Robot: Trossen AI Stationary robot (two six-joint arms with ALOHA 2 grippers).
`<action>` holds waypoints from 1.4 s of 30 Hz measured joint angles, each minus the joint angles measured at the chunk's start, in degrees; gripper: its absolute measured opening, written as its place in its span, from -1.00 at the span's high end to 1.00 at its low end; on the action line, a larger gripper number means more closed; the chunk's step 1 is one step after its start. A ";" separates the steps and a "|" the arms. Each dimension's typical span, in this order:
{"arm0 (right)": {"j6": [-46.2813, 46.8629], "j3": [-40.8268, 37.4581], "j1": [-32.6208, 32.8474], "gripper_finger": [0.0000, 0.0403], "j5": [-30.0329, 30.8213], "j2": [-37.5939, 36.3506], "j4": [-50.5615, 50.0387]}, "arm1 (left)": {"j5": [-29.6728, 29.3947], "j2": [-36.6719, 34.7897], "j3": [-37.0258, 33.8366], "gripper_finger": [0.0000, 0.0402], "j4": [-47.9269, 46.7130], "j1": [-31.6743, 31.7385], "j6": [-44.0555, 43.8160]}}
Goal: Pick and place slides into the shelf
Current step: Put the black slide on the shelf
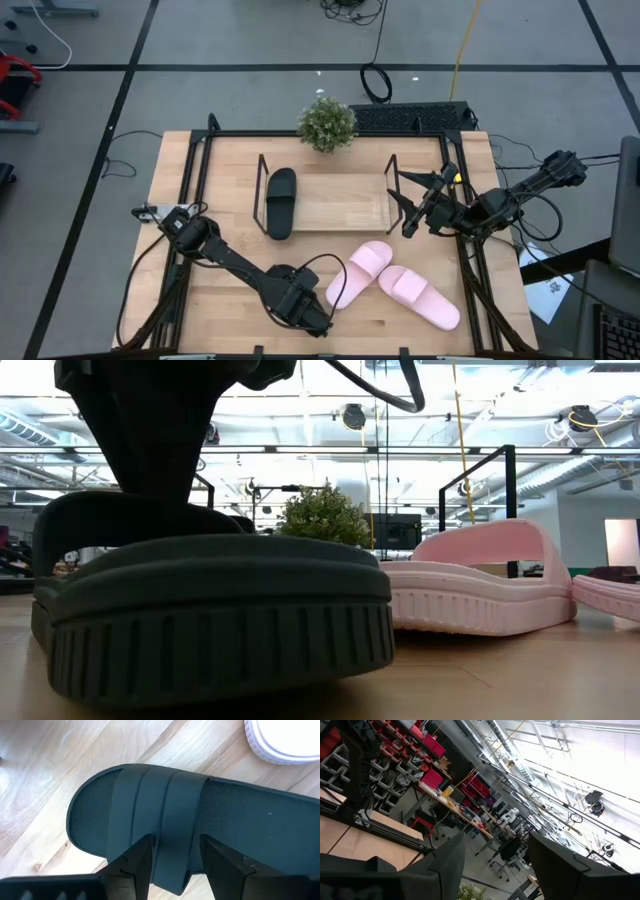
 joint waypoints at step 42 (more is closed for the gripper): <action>-0.02 0.00 0.00 -0.02 -0.02 0.01 0.02 | 1.42 2.71 0.07 0.63 -8.44 0.81 -0.09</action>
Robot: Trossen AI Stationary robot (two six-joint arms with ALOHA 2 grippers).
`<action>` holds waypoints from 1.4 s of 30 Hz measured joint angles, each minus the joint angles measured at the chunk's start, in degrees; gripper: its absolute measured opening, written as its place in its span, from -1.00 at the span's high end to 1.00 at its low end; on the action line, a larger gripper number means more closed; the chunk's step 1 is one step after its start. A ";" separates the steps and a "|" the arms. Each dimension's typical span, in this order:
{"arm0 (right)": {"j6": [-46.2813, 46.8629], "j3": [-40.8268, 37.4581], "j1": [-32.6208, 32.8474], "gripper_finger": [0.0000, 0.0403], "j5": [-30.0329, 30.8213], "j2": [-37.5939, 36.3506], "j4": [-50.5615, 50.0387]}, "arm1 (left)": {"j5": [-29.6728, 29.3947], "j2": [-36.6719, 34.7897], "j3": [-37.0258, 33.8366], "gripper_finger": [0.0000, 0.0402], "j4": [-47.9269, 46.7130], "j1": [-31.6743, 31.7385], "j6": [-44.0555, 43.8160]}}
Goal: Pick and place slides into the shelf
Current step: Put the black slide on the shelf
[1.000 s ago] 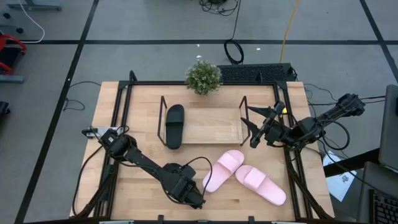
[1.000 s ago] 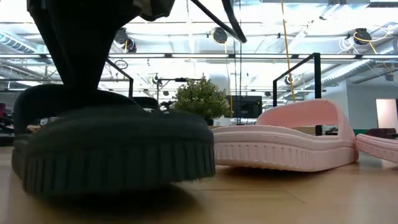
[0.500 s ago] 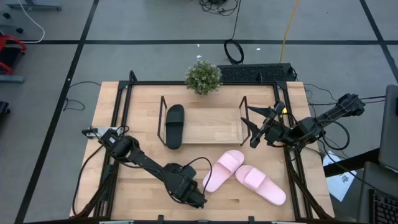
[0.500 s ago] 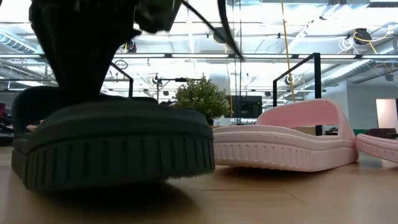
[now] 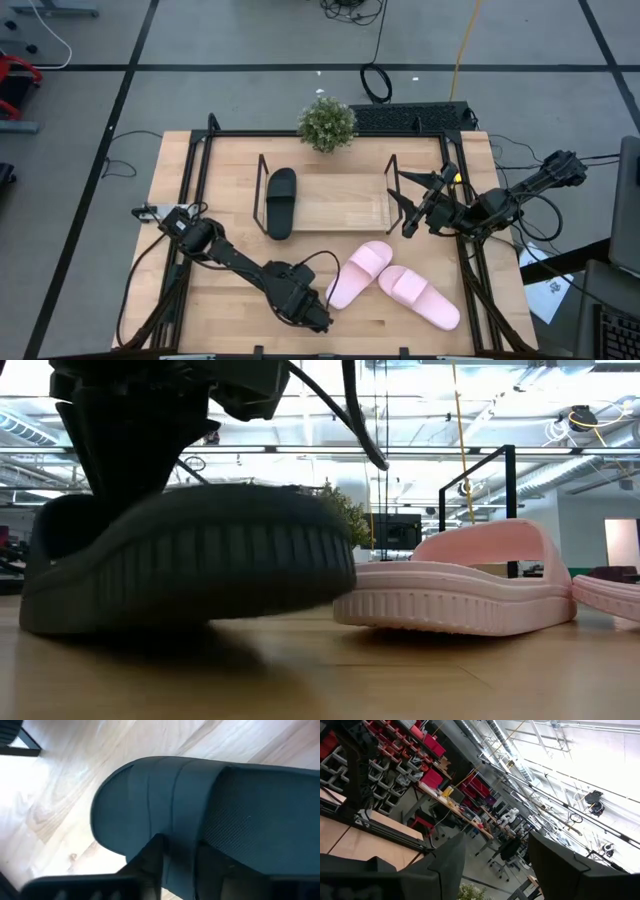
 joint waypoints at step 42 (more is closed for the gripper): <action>-3.11 0.00 0.00 -0.02 0.00 -0.02 6.78 | -20.50 -2.82 17.11 1.00 -3.68 1.82 32.50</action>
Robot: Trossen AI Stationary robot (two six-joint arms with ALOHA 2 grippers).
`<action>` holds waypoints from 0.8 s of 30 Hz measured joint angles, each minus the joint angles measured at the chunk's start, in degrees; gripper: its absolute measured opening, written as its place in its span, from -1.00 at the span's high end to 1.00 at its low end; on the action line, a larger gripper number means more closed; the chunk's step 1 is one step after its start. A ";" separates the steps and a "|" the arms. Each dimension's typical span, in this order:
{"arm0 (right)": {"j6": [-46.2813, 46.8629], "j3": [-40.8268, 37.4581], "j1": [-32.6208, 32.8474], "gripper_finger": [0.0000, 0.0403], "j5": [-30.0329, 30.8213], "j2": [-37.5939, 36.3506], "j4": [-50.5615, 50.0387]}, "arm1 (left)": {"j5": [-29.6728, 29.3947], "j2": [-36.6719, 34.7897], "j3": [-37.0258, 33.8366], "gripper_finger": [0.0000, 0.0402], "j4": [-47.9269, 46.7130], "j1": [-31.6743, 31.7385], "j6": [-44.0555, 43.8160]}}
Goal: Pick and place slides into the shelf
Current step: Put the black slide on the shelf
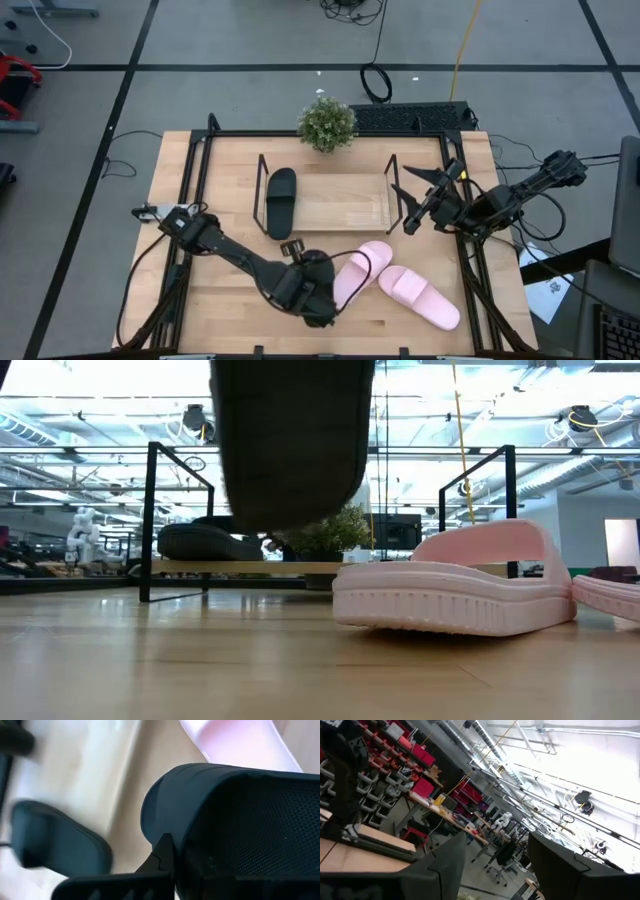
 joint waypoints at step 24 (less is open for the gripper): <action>-4.53 0.00 -0.04 -0.02 0.13 0.00 1.44 | -25.15 -6.49 -6.15 1.00 2.54 14.05 31.25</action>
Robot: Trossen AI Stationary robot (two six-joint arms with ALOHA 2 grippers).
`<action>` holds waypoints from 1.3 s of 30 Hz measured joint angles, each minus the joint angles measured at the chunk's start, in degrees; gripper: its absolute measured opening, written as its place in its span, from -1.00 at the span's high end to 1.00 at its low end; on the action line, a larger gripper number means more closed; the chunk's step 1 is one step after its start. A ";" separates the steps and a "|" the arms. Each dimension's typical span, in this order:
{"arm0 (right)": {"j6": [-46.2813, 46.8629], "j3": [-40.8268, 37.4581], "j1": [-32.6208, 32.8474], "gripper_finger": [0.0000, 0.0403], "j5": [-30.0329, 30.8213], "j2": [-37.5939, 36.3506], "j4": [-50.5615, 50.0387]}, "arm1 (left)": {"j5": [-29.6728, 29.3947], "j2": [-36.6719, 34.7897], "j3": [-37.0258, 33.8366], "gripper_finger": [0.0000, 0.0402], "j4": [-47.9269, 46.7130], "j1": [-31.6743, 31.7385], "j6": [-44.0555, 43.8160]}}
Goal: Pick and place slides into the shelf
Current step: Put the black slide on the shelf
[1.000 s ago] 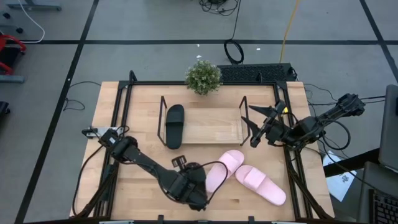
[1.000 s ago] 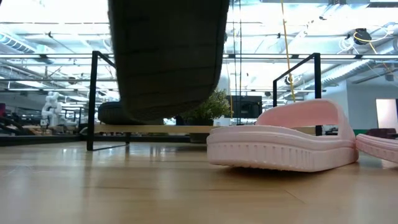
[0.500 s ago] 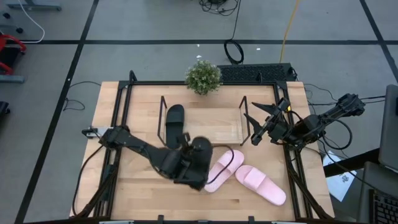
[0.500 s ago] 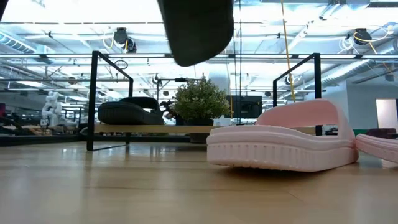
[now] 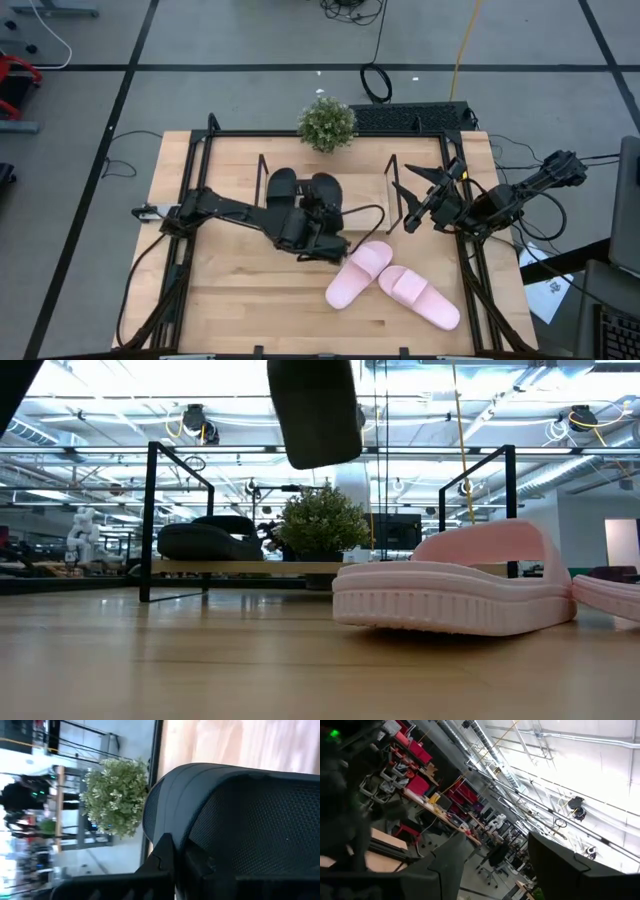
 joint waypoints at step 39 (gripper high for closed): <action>-0.36 0.00 0.00 -0.02 0.04 0.02 -0.91 | -4.74 0.24 -23.64 1.00 24.38 11.99 12.41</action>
